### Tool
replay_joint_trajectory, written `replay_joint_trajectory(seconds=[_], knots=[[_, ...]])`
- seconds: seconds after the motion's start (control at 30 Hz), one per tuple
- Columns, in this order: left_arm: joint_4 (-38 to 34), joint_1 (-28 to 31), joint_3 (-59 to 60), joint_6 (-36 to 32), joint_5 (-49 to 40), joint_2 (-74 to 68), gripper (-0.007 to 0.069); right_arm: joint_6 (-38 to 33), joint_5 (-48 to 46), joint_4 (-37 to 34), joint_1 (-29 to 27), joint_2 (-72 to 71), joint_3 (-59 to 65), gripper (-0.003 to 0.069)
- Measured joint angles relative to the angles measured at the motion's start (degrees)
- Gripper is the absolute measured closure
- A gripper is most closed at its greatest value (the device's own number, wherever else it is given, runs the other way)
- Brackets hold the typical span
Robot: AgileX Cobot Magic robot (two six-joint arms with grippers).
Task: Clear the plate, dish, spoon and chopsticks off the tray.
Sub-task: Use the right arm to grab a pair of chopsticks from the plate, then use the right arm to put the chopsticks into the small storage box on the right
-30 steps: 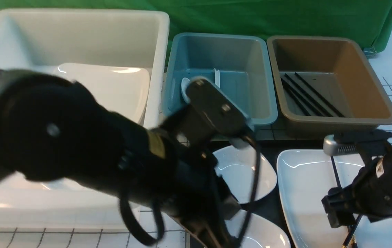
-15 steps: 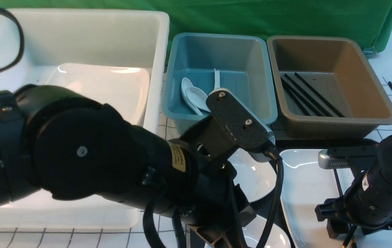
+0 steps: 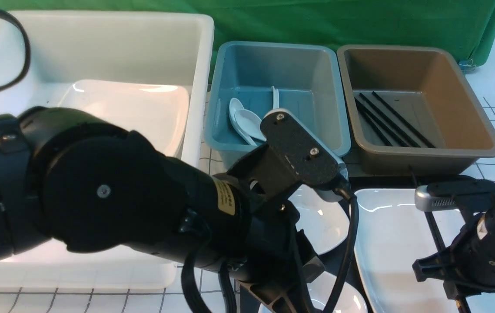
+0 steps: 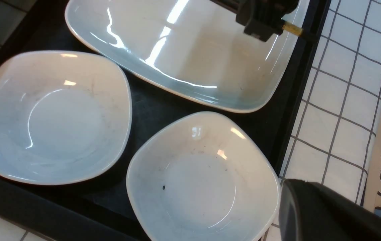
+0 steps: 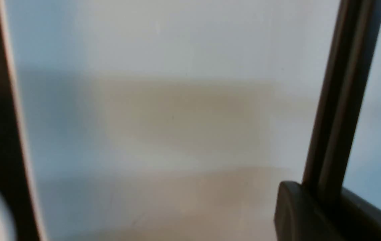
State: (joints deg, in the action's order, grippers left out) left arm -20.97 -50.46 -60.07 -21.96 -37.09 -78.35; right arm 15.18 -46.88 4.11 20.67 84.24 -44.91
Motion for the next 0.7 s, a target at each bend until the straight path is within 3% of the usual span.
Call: replay_joint_trajectory(seconds=[0.27,0.4,0.6,0.7], knots=[[0.1,0.0,0.0,1.6,1.8,0.0,0.0627,-6.9,-5.1,-9.6,0.0,-12.5,0.0,0.0601],[0.7,0.0,0.0,2.8,9.5,0.0,0.0627,-8.8,-6.1,-10.8,-0.7,-17.6,-3.1,0.0601],[3.0,0.6,0.0,7.4,25.9,0.0,0.0627,-11.6,-5.3,-10.7,-8.5,-12.4,-16.0,0.0601],[3.2,2.7,-1.2,7.9,29.9,-0.2,0.0627,-14.3,-5.0,-11.9,-12.5,-6.4,-23.2,0.0601]])
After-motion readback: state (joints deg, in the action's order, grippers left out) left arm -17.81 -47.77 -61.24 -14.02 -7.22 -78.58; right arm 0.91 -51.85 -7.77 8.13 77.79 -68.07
